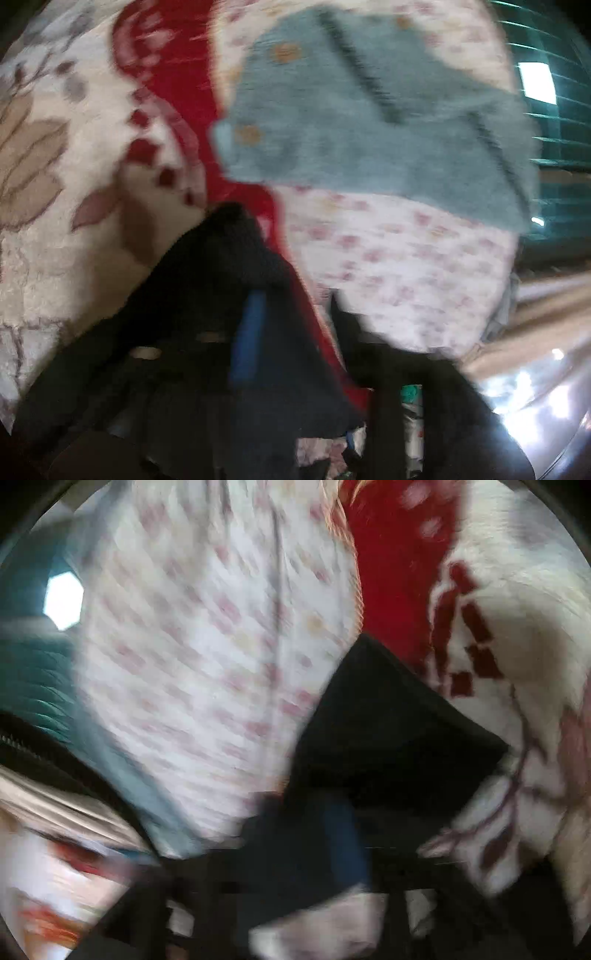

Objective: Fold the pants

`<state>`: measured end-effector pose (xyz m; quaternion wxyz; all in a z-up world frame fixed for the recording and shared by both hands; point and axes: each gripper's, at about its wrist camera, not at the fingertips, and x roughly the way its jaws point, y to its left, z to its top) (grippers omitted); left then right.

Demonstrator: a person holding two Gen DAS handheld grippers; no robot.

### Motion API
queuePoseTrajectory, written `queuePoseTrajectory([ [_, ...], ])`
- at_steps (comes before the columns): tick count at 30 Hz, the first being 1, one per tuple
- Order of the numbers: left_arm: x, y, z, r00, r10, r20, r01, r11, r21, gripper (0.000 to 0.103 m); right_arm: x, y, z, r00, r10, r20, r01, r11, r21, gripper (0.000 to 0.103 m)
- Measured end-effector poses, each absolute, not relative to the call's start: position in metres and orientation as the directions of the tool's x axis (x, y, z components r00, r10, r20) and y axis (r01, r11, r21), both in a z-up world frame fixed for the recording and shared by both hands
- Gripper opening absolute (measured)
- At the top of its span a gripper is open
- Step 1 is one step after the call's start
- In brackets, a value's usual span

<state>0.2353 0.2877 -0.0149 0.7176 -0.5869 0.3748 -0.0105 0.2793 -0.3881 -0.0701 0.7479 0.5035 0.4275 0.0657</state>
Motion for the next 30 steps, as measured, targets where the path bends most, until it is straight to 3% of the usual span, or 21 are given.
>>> queuePoseTrajectory([
  [2, 0.232, 0.284, -0.016, 0.712, -0.536, -0.452, -0.347, 0.291, -0.892, 0.052, 0.271, -0.386, -0.069, 0.645, 0.54, -0.54, 0.314, 0.457, 0.832, 0.059],
  [8, 0.162, 0.284, 0.009, 0.739, -0.541, -0.403, -0.248, 0.337, -0.908, 0.064, 0.193, -0.415, -0.049, 0.672, 0.486, -0.558, 0.249, 0.561, 0.789, 0.059],
  [13, 0.083, 0.276, 0.026, 0.751, -0.497, -0.435, -0.211, 0.444, -0.871, 0.068, 0.111, -0.457, -0.047, 0.727, 0.48, -0.492, 0.269, 0.46, 0.846, 0.059],
  [18, 0.01, 0.281, 0.009, 0.78, -0.429, -0.456, -0.248, 0.457, -0.854, 0.068, 0.048, -0.459, -0.075, 0.712, 0.527, -0.464, 0.305, 0.363, 0.88, 0.059],
  [22, -0.017, 0.287, -0.017, 0.791, -0.413, -0.452, -0.29, 0.398, -0.87, 0.068, 0.041, -0.443, -0.114, 0.692, 0.549, -0.468, 0.353, 0.309, 0.883, 0.059],
  [26, -0.018, 0.292, -0.04, 0.793, -0.434, -0.427, -0.315, 0.308, -0.898, 0.068, 0.06, -0.431, -0.109, 0.737, 0.484, -0.472, 0.303, 0.389, 0.87, 0.06],
  [28, -0.014, 0.293, -0.05, 0.808, -0.457, -0.372, -0.301, 0.223, -0.927, 0.068, 0.072, -0.423, -0.099, 0.733, 0.484, -0.477, 0.242, 0.47, 0.849, 0.036],
  [29, -0.01, 0.292, -0.052, 0.811, -0.468, -0.351, -0.293, 0.194, -0.936, 0.068, 0.078, -0.419, -0.094, 0.726, 0.494, -0.479, 0.215, 0.499, 0.84, 0.018],
  [30, -0.006, 0.291, -0.052, 0.812, -0.472, -0.343, -0.289, 0.185, -0.939, 0.068, 0.08, -0.417, -0.09, 0.718, 0.492, -0.493, 0.209, 0.523, 0.826, 0.014],
])
